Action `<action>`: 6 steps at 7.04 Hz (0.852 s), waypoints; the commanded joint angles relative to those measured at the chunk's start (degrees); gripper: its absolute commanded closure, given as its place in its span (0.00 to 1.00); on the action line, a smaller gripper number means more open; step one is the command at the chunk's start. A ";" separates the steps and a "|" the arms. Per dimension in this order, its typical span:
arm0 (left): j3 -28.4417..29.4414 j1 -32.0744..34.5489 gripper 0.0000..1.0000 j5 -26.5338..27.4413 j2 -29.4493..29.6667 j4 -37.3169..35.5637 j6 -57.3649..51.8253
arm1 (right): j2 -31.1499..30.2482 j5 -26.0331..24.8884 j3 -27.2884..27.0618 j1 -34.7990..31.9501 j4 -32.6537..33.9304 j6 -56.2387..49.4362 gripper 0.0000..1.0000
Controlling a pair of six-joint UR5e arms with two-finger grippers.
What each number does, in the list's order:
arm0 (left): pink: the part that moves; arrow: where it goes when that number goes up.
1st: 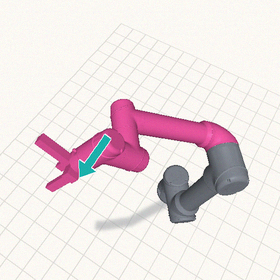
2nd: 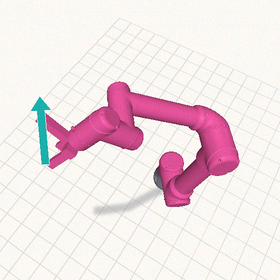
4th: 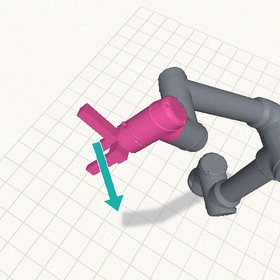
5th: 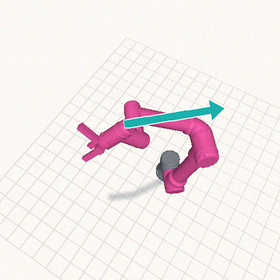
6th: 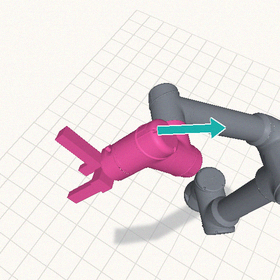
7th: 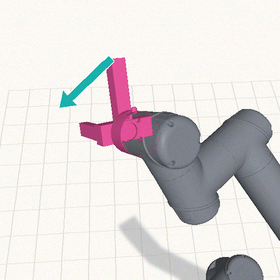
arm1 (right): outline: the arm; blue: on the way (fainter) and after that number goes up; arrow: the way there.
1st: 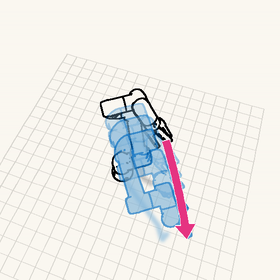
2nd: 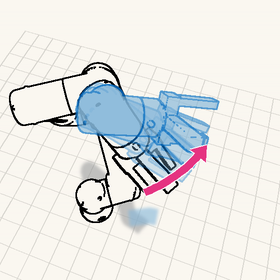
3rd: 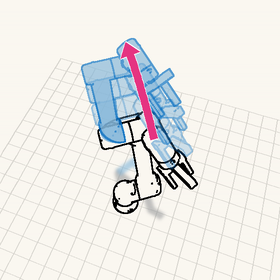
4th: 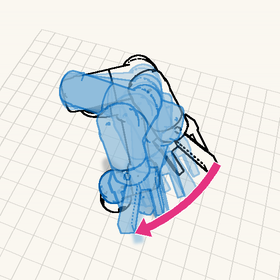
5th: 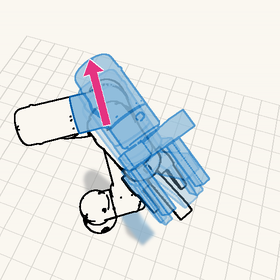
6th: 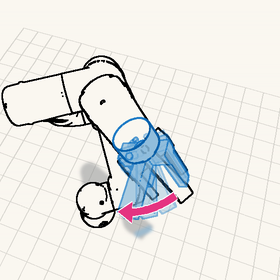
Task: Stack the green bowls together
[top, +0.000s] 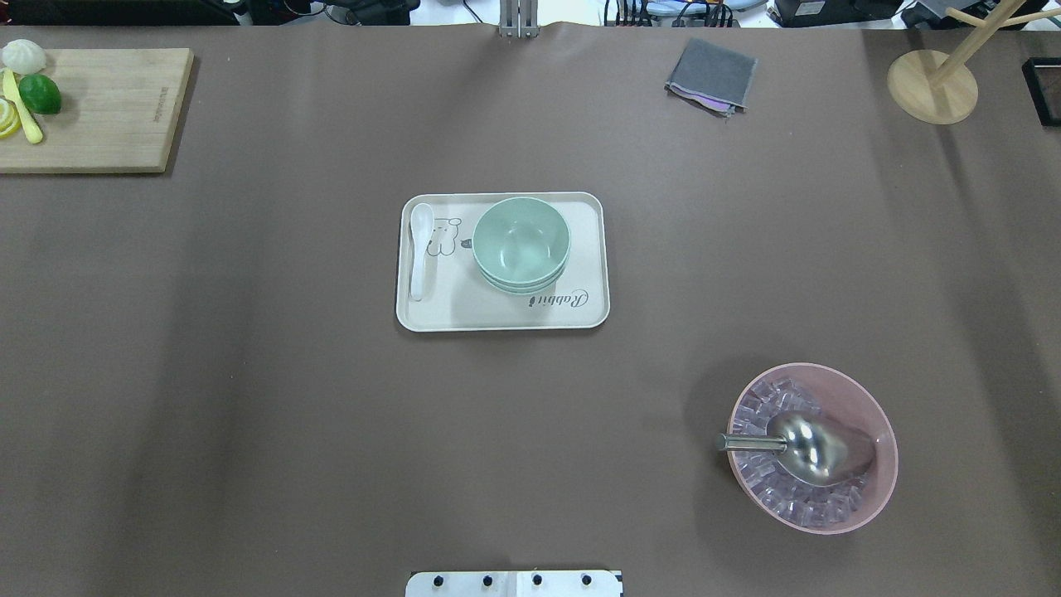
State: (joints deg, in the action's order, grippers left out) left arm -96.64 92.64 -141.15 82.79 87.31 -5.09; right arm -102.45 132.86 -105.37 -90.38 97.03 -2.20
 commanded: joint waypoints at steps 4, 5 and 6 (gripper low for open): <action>0.40 0.26 0.01 0.00 0.00 -0.03 -0.01 | -0.29 0.38 0.17 0.03 -1.75 0.18 0.00; 0.40 0.26 0.01 0.09 -0.08 -0.12 -0.10 | -0.38 0.47 0.34 0.03 -2.63 0.09 0.00; 0.31 0.34 0.01 0.00 0.00 -0.12 0.08 | -0.38 0.47 0.43 0.03 -2.64 0.09 0.00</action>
State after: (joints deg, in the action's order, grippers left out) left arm -96.27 92.92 -141.12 82.76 87.22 -5.10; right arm -102.77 133.27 -105.07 -90.35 94.82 -2.08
